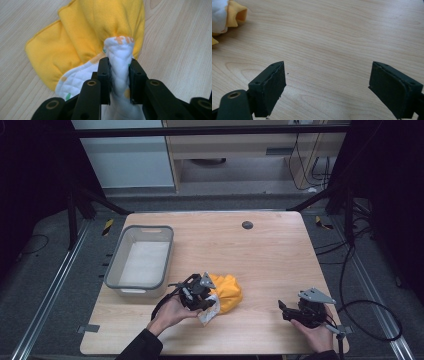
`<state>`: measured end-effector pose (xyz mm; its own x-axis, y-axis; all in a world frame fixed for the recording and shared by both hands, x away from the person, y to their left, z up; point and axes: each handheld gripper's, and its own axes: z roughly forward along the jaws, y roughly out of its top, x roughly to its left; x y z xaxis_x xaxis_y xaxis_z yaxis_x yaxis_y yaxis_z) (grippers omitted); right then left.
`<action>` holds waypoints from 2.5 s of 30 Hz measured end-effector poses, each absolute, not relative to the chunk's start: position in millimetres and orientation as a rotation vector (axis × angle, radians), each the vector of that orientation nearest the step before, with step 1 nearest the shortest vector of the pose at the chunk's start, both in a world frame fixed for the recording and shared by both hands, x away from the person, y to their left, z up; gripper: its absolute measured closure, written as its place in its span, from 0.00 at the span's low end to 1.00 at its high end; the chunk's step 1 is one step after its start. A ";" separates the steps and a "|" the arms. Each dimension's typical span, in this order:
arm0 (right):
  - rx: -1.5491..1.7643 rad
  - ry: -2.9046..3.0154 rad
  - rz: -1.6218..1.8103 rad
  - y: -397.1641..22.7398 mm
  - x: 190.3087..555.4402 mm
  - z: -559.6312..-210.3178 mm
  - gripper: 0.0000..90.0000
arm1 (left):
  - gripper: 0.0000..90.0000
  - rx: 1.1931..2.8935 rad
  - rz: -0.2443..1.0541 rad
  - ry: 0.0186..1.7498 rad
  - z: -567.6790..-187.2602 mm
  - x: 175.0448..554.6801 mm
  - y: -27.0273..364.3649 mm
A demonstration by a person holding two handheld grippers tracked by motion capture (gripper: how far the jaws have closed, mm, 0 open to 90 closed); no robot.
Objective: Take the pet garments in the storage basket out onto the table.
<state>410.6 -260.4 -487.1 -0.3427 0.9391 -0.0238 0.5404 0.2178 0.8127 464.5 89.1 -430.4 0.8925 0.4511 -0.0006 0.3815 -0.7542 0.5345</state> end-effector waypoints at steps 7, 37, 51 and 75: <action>1.341 1.982 0.974 -258.9 410.0 -488.7 0.15 | 0.76 2.521 0.189 0.601 -432.6 462.1 88.9; 1.343 1.977 0.972 -260.4 409.2 -490.7 0.13 | 0.30 2.275 0.276 0.699 -414.1 442.1 123.9; 1.343 1.978 0.965 -260.4 409.2 -491.0 0.12 | 0.26 2.150 0.381 0.784 -422.7 423.2 157.8; 1.344 1.987 0.963 -259.8 409.0 -491.6 0.11 | 0.25 2.035 0.464 0.942 -449.2 395.4 229.1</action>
